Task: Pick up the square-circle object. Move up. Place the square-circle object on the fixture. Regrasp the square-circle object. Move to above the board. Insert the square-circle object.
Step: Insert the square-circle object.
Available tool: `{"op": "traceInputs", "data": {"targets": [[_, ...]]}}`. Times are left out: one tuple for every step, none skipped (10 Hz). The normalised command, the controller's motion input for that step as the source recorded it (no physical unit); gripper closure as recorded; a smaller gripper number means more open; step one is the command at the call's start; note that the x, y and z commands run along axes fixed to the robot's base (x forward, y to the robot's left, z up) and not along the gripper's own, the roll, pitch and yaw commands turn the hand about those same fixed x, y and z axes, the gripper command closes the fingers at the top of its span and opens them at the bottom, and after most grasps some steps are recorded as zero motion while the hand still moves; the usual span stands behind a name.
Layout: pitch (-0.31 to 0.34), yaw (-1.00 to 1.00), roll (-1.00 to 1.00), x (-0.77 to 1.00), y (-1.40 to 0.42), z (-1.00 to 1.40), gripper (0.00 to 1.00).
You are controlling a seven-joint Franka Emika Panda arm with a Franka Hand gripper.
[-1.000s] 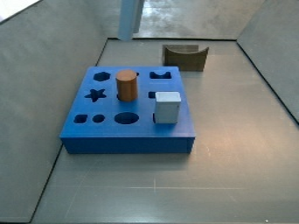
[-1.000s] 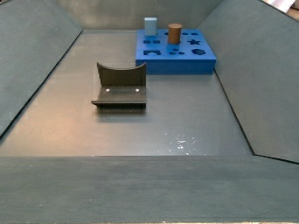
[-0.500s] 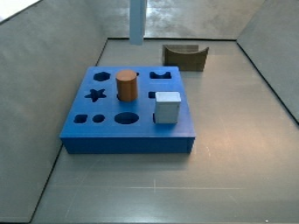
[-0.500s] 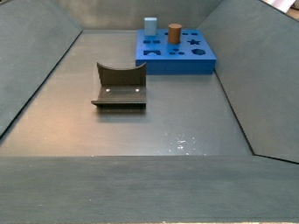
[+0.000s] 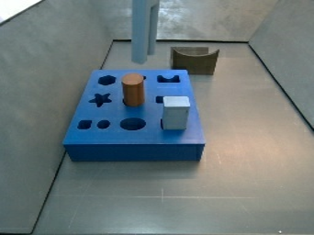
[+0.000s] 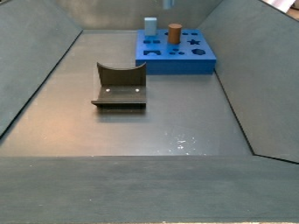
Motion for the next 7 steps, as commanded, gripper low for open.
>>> {"op": "traceInputs", "data": {"targets": [[-0.13,-0.99,-0.06,0.0,-0.03,-0.43,1.0],[-0.126,-0.81,-0.11,-0.08,-0.2,-0.47,1.0],[-0.154,-0.75,-0.13,-0.14,-0.22,-0.36,1.0],[-0.119,-0.68,-0.09,-0.19,-0.26,-0.21,1.0],[-0.114,-0.59,-0.08,-0.27,-0.32,-0.17,1.0],[-0.076,-0.65,-0.05,-0.25,-0.25,-0.07,1.0],[-0.06,-0.77,-0.03,-0.25,-0.06,-0.05,1.0]]}}
